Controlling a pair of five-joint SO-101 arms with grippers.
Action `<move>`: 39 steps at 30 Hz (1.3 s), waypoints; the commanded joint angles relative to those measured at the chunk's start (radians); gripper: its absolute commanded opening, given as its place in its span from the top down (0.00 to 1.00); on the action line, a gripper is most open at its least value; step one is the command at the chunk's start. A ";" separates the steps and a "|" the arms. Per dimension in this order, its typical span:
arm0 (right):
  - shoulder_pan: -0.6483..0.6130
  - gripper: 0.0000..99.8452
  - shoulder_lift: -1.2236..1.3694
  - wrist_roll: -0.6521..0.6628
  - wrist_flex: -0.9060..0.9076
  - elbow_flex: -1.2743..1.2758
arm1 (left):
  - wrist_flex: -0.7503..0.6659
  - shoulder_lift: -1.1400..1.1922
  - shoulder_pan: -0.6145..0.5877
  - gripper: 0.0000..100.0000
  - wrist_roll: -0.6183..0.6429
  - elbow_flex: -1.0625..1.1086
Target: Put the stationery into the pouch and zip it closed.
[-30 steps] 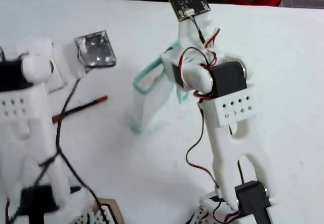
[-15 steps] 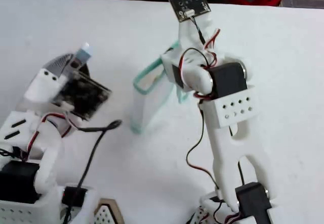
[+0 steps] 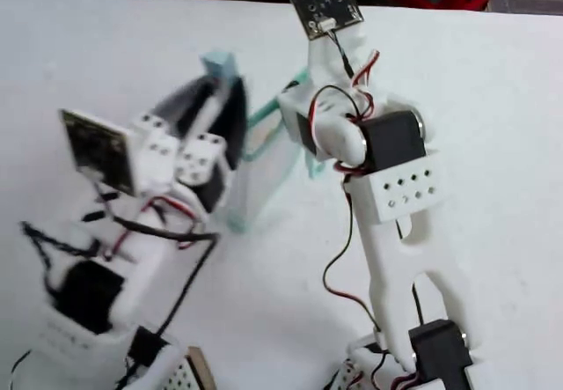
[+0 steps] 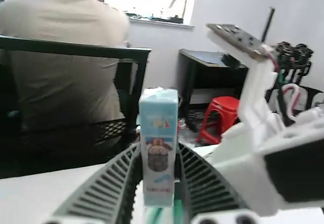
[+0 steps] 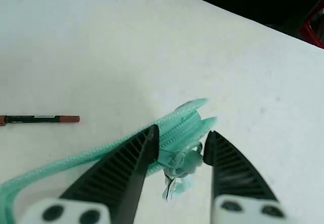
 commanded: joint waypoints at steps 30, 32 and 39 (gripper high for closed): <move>0.067 0.83 -0.056 0.005 0.008 0.064 | -0.302 -0.007 0.067 0.97 -0.075 0.311; 0.070 0.83 -0.058 0.005 0.008 0.064 | -0.296 -0.005 0.085 0.97 -0.109 0.310; 0.065 0.83 -0.067 0.005 0.007 0.058 | -0.295 -0.004 0.030 0.97 -0.120 0.310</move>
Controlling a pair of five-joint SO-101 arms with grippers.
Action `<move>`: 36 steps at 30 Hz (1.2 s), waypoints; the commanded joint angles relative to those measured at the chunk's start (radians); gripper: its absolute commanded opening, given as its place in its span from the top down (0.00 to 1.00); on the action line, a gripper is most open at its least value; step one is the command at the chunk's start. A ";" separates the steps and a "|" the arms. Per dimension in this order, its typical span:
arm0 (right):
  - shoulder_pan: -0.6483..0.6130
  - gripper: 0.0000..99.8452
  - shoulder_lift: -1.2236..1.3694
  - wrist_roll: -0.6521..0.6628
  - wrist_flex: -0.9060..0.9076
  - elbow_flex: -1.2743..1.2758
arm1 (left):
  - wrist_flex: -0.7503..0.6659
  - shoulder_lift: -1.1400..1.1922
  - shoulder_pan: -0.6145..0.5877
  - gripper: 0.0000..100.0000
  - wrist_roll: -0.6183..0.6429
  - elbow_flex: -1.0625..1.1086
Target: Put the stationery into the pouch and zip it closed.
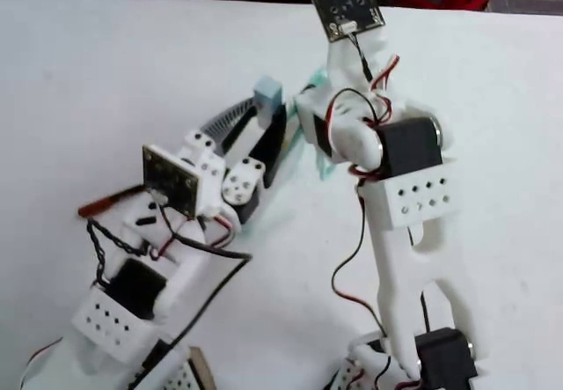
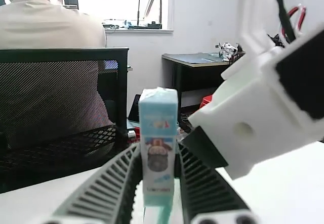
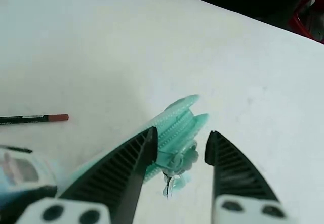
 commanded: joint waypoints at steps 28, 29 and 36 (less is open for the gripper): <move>-0.054 0.67 -0.015 -0.005 0.004 -0.095 | -0.072 0.012 -0.053 0.97 -0.077 0.040; -0.071 0.67 -0.025 -0.005 0.002 -0.104 | -0.078 0.012 -0.051 0.97 -0.077 0.051; -0.113 0.67 -0.059 -0.006 -0.013 -0.129 | -0.078 0.008 -0.051 0.97 -0.077 0.060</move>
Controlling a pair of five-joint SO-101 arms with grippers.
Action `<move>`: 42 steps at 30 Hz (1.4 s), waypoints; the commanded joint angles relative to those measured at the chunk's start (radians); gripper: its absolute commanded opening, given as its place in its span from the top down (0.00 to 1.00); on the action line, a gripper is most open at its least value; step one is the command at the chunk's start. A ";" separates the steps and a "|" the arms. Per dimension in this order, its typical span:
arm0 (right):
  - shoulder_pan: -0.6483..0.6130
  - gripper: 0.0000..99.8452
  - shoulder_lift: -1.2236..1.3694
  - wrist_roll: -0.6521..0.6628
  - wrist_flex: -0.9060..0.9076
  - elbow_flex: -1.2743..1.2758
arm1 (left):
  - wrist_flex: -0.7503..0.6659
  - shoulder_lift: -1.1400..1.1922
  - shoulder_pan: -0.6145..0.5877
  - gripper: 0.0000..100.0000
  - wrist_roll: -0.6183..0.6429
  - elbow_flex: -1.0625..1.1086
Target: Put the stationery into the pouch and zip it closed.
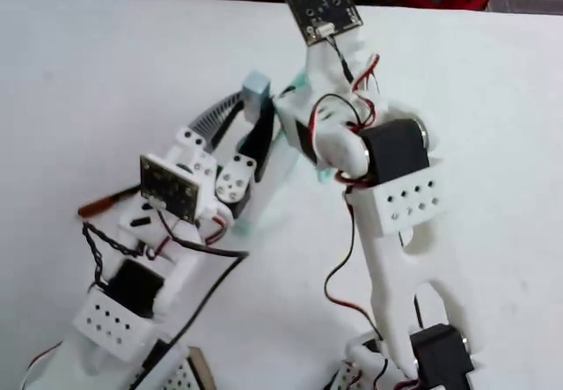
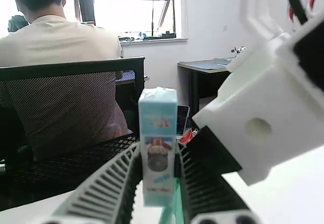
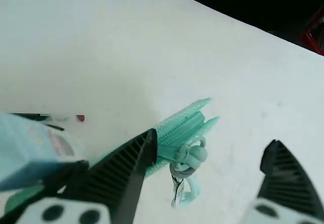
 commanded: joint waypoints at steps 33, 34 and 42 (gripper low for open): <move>0.079 0.67 -0.018 -0.091 -0.148 0.121 | -0.006 0.012 0.001 0.97 -0.008 0.011; 0.082 0.67 -0.013 -0.091 -0.147 0.121 | -0.006 0.012 0.001 0.97 -0.008 0.011; 0.077 0.67 -0.005 -0.091 -0.147 0.124 | 0.052 -0.051 0.047 0.98 -0.006 -0.103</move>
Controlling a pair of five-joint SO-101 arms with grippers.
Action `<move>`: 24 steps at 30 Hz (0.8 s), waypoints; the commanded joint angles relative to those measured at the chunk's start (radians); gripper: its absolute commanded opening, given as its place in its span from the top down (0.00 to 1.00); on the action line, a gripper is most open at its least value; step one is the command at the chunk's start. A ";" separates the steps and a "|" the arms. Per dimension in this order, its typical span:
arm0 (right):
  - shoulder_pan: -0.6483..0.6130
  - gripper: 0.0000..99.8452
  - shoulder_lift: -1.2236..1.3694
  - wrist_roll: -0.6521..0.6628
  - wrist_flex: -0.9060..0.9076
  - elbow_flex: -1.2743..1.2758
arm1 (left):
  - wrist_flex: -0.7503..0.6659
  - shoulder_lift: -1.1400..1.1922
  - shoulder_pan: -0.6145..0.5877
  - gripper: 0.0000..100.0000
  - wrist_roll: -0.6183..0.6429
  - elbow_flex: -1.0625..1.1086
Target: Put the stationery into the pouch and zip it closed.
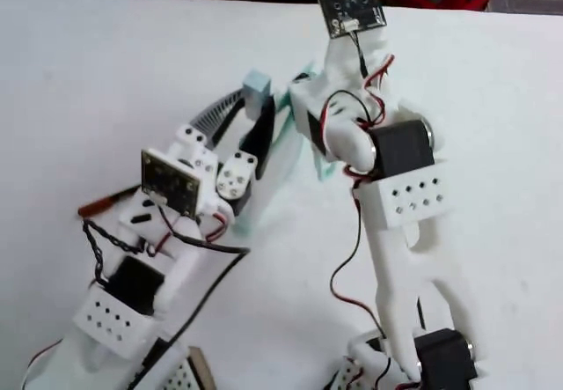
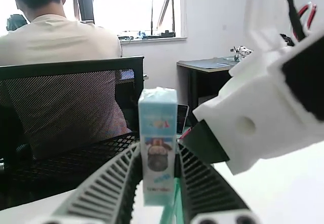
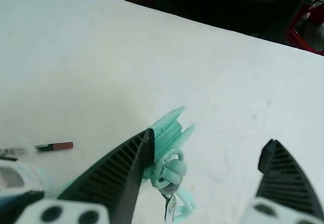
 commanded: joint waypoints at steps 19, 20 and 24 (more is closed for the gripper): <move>0.002 0.67 0.008 -0.006 0.005 0.005 | 0.063 -0.084 0.068 0.98 -0.005 -0.084; 0.002 0.67 0.008 -0.006 0.005 0.005 | 0.063 -0.084 0.073 0.98 -0.003 -0.074; 0.001 0.67 0.007 -0.006 0.018 0.006 | 0.037 -0.045 0.076 0.97 0.014 -0.044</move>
